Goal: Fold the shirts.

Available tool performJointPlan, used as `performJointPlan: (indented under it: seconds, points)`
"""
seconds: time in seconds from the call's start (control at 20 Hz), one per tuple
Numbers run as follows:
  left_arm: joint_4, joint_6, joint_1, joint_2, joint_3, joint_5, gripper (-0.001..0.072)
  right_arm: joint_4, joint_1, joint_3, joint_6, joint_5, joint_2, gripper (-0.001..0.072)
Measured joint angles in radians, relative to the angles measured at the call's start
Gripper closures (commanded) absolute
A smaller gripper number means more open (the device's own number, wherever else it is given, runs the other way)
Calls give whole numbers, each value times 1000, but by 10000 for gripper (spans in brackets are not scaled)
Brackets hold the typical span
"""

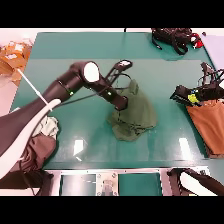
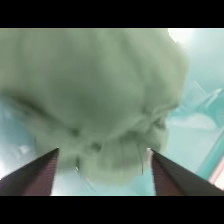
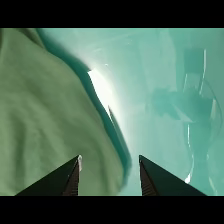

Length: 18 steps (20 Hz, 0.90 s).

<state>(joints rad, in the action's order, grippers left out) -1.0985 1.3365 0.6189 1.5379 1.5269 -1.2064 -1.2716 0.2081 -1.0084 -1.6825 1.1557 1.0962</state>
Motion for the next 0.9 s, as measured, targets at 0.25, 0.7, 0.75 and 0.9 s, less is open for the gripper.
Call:
performJointPlan:
  seconds: [0.25, 0.7, 0.75, 0.9]
  points:
    - [51, 76, -70, 7, -101, -184, -13, 45, 55, 0, 61, 13, 64, 281]
    - [290, 69, 57, 16, -473, 207, -8, 218, 71, 27, 193, 18, 304, 288]
    - [305, 69, 69, 17, -486, 264, -8, 241, 71, 28, 208, 15, 322, 288]
    - [341, 69, 90, 17, -507, 360, 15, 286, 72, 31, 238, -1, 356, 288]
